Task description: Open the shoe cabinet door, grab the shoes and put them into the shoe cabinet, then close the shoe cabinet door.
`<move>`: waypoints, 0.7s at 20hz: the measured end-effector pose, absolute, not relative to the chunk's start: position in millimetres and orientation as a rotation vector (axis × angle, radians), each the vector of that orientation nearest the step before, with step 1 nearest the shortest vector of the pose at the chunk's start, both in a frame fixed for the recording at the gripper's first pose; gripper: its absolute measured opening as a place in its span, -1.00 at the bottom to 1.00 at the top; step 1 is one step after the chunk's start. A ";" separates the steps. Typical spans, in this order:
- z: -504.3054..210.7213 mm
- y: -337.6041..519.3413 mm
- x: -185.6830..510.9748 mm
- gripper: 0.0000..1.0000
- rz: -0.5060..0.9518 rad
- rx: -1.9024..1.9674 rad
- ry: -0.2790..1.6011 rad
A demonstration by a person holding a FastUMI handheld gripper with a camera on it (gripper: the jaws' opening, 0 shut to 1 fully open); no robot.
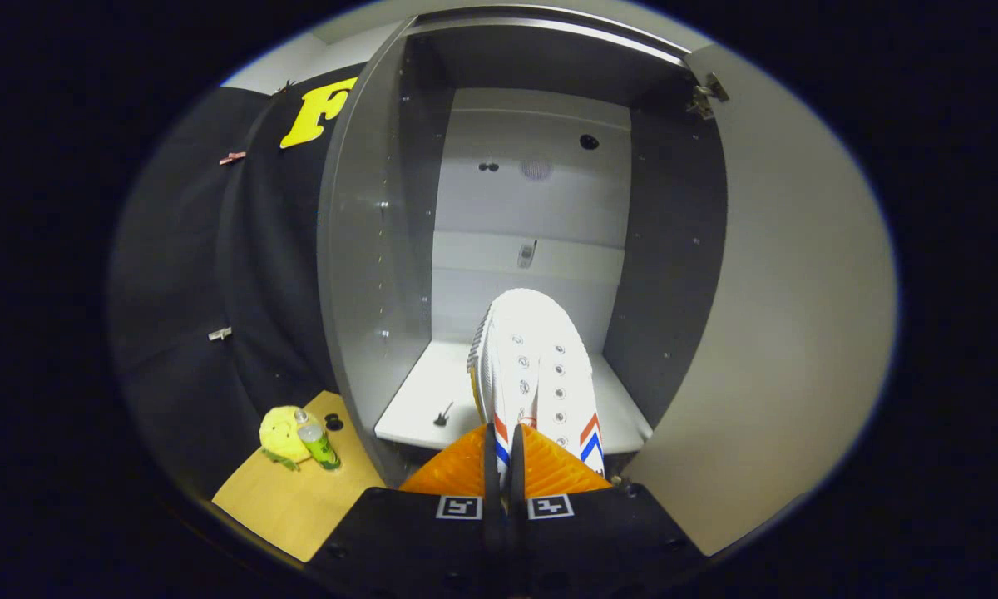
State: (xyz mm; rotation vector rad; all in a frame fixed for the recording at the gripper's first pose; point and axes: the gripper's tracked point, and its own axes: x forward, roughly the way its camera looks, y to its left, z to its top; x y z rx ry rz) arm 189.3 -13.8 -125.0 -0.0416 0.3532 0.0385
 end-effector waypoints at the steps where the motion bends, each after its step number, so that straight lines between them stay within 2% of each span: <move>1: -118.9 -14.3 204.7 -0.90 0.040 -0.039 0.339; 7: -124.6 -22.6 294.2 -0.90 0.031 -0.069 0.342; 14: -181.4 -23.3 365.8 -0.90 0.017 -0.053 0.448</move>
